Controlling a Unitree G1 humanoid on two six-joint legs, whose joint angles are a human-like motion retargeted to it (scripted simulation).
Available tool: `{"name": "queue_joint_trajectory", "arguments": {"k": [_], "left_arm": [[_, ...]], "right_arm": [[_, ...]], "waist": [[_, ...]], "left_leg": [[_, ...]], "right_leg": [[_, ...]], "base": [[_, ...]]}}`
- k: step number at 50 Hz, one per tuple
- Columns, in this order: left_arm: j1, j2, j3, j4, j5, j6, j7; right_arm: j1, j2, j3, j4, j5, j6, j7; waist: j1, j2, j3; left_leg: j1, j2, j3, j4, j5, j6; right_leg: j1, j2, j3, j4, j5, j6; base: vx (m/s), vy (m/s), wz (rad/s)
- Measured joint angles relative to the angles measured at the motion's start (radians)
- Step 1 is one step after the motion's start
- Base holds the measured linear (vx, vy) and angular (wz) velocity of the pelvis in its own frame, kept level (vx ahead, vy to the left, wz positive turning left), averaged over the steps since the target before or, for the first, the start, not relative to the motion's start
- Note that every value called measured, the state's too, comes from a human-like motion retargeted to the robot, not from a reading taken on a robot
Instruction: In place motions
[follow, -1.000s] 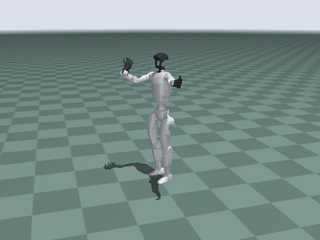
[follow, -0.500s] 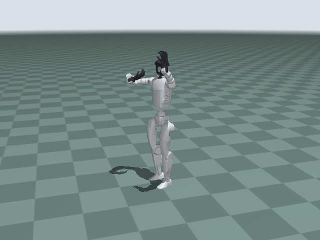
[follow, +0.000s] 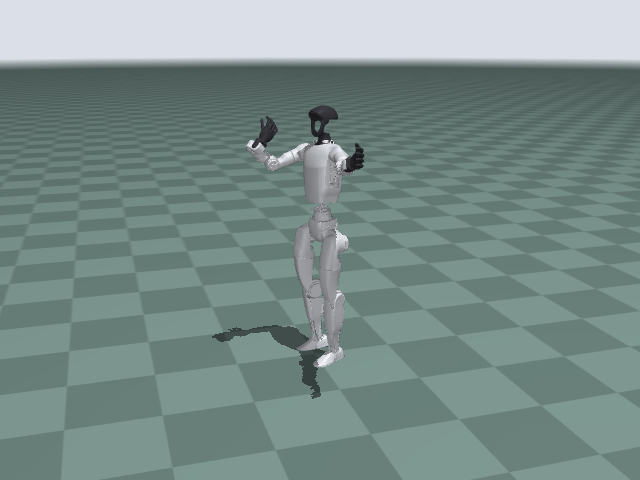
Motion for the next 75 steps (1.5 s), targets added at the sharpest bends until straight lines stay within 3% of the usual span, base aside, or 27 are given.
{"name": "queue_joint_trajectory", "arguments": {"k": [3,7,11,15,18,22,27,31,35,40,45,47,50,53,62,67,71,75], "left_arm": [[-0.063,0.053,-0.122,-0.259,0.135,-0.044,0.052],[-0.151,0.141,-0.317,-0.637,0.444,-0.114,0.264],[-0.304,0.235,-0.505,-0.993,0.852,-0.061,0.466],[-0.479,0.258,-0.695,-1.180,1.087,-0.019,0.659],[-0.530,0.200,-0.742,-1.105,1.090,-0.060,0.691],[-0.522,0.104,-0.664,-0.832,1.010,-0.030,0.656],[-0.411,0.007,-0.499,-0.346,0.861,-0.002,0.591],[-0.321,-0.096,-0.361,-0.046,0.586,0.086,0.394],[-0.170,-0.144,-0.230,0.132,0.471,0.107,0.170],[0.163,-0.242,-0.083,0.278,0.564,0.081,-0.140],[0.477,-0.476,-0.043,0.433,0.617,0.120,-0.487],[0.558,-0.572,-0.062,0.471,0.642,0.150,-0.541],[0.650,-0.708,-0.069,0.491,0.729,0.177,-0.508],[0.700,-0.832,-0.125,0.505,0.791,0.183,-0.465],[0.800,-1.067,-0.412,0.472,0.579,0.151,-0.433],[0.827,-1.059,-0.590,0.416,0.559,0.153,-0.357],[0.809,-1.018,-0.657,0.361,0.624,0.167,-0.266],[0.797,-0.990,-0.668,0.334,0.688,0.206,-0.283]], "right_arm": [[0.081,-0.115,0.245,-0.171,0.000,0.000,0.000],[0.072,-0.461,0.539,-0.430,0.000,0.000,0.000],[-0.120,-0.771,0.823,-0.693,0.000,0.000,0.000],[-0.376,-0.837,1.149,-0.902,0.000,0.000,0.000],[-0.448,-0.815,1.229,-0.874,0.000,0.000,0.000],[-0.350,-0.766,1.095,-0.665,0.000,0.000,0.000],[-0.016,-0.479,0.622,-0.269,0.000,0.000,0.000],[0.144,-0.201,0.250,-0.105,0.000,0.000,0.000],[0.250,-0.020,-0.006,-0.052,0.000,0.000,0.000],[0.456,0.183,-0.283,0.022,0.000,0.000,0.000],[0.609,0.479,-0.594,0.336,0.000,0.000,0.000],[0.624,0.586,-0.749,0.564,0.000,0.000,0.000],[0.680,0.626,-0.973,0.976,0.000,0.000,0.000],[0.780,0.615,-1.009,1.244,0.000,0.000,0.000],[0.976,0.852,-0.897,1.267,0.000,0.000,0.000],[0.966,0.858,-0.764,1.267,0.000,0.000,0.000],[0.993,0.817,-0.693,1.267,0.000,0.000,0.000],[0.998,0.760,-0.676,1.267,0.000,0.000,0.000]], "waist": [[-0.015,-0.010,-0.013],[-0.001,-0.031,-0.035],[0.031,-0.056,-0.051],[0.035,-0.073,-0.058],[0.041,-0.064,-0.050],[0.062,-0.027,-0.029],[0.051,0.001,-0.030],[0.041,-0.002,-0.012],[0.043,-0.007,0.025],[0.030,-0.015,0.053],[-0.011,-0.007,0.082],[-0.038,-0.012,0.103],[-0.060,-0.040,0.124],[-0.053,-0.053,0.151],[0.004,-0.041,0.221],[-0.024,-0.043,0.237],[-0.018,-0.045,0.233],[-0.017,-0.046,0.213]], "left_leg": [[0.002,0.003,-0.006,0.002,-0.002,0.002],[0.005,0.001,-0.010,0.003,-0.005,0.005],[0.007,0.000,-0.010,0.002,-0.007,0.008],[0.011,0.001,-0.011,0.005,-0.009,0.008],[0.012,0.002,-0.011,0.009,-0.007,0.007],[0.004,0.005,-0.009,0.014,-0.005,0.004],[-0.011,0.009,-0.001,0.017,0.001,0.005],[-0.027,0.008,-0.003,0.034,0.001,0.006],[-0.029,0.005,-0.001,0.039,0.005,0.006],[0.002,0.003,0.013,0.033,0.002,0.006],[0.020,0.002,0.016,0.027,0.004,0.007],[0.020,0.003,0.014,0.027,0.006,0.007],[0.030,0.002,0.020,0.019,0.008,0.005],[0.042,0.006,0.034,0.008,0.007,0.002],[0.066,0.020,0.070,0.008,-0.005,0.007],[0.072,0.028,0.039,0.019,0.005,0.000],[0.069,0.018,0.042,0.020,0.002,0.002],[0.067,0.017,0.041,0.016,0.004,0.001]], "right_leg": [[0.005,0.004,-0.005,0.002,-0.003,-0.001],[0.012,0.006,-0.007,0.000,-0.005,-0.001],[0.016,0.008,-0.007,-0.002,-0.007,-0.002],[0.023,0.009,-0.007,-0.001,-0.009,-0.003],[0.026,0.006,-0.008,0.001,-0.008,-0.004],[0.020,0.004,-0.008,0.006,-0.006,-0.002],[0.005,0.008,-0.005,0.011,-0.004,-0.002],[-0.001,0.005,-0.008,0.015,-0.001,-0.004],[-0.003,0.002,-0.012,0.014,0.005,-0.006],[0.017,-0.001,0.003,0.013,0.008,-0.004],[0.028,0.001,0.006,0.013,0.011,-0.006],[0.027,0.002,0.006,0.015,0.014,-0.007],[0.026,0.003,0.015,0.015,0.017,-0.006],[0.022,0.002,0.029,0.014,0.023,-0.003],[0.030,0.015,0.060,0.019,0.026,-0.004],[0.038,-0.003,0.036,0.026,0.038,0.007],[0.045,0.004,0.030,0.018,0.031,-0.002],[0.044,0.005,0.029,0.016,0.031,-0.001]], "base": [[0.04,0.01,0.06],[0.06,0.00,0.05],[0.08,0.00,0.01],[0.05,0.00,0.02],[0.00,0.00,0.00],[-0.04,0.00,0.00],[-0.09,0.01,0.02],[-0.12,0.01,0.06],[-0.08,0.00,0.02],[0.01,-0.10,-0.18],[0.02,-0.06,-0.05],[0.00,0.00,0.00],[0.03,0.00,-0.19],[0.02,0.01,-0.30],[-0.02,-0.01,-0.15],[-0.01,-0.02,0.26],[0.00,0.00,0.00],[0.00,0.00,0.00]]}}
